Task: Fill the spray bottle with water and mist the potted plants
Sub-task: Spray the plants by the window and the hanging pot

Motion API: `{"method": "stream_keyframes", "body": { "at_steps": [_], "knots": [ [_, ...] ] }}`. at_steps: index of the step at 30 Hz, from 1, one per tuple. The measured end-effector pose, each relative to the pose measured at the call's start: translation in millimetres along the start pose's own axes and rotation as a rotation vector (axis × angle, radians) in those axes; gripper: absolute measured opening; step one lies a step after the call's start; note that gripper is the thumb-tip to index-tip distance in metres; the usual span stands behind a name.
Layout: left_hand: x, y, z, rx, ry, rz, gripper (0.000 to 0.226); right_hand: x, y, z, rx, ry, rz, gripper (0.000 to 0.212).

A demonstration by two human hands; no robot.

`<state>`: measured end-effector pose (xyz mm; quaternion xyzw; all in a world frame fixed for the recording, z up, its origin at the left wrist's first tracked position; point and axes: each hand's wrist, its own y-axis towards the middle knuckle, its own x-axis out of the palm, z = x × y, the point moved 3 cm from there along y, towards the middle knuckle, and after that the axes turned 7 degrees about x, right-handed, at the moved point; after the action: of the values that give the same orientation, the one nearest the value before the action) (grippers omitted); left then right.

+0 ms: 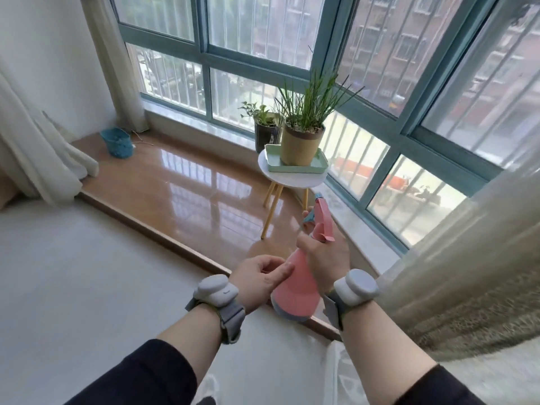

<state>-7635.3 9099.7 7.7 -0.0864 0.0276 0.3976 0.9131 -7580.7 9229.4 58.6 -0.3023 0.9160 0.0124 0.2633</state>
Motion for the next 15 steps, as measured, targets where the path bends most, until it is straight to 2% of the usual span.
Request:
{"method": "stream_keyframes", "body": {
  "at_steps": [2, 5, 7, 10, 15],
  "knots": [
    [-11.7, 23.8, 5.5, -0.002, 0.014, -0.03, 0.021, 9.3, 15.8, -12.7, -0.037, 0.054, 0.032, 0.026],
    [-35.2, 71.2, 12.3, 0.008, 0.013, -0.088, 0.021, 31.8, 48.1, -35.8, -0.034, 0.122, 0.073, 0.021],
    [-47.8, 103.3, 16.3, 0.017, 0.043, -0.127, 0.027, 43.9, 73.0, -48.5, -0.03, 0.143, 0.097, 0.036],
    [-59.5, 148.8, 21.9, 0.008, 0.063, -0.15, 0.029, 57.6, 112.6, -62.8, -0.013, 0.129, 0.114, 0.04],
    [-57.0, 212.6, 22.0, 0.016, 0.106, -0.18, 0.032, 69.7, 176.1, -67.9, 0.061, 0.142, 0.174, 0.021]
  ]
}}
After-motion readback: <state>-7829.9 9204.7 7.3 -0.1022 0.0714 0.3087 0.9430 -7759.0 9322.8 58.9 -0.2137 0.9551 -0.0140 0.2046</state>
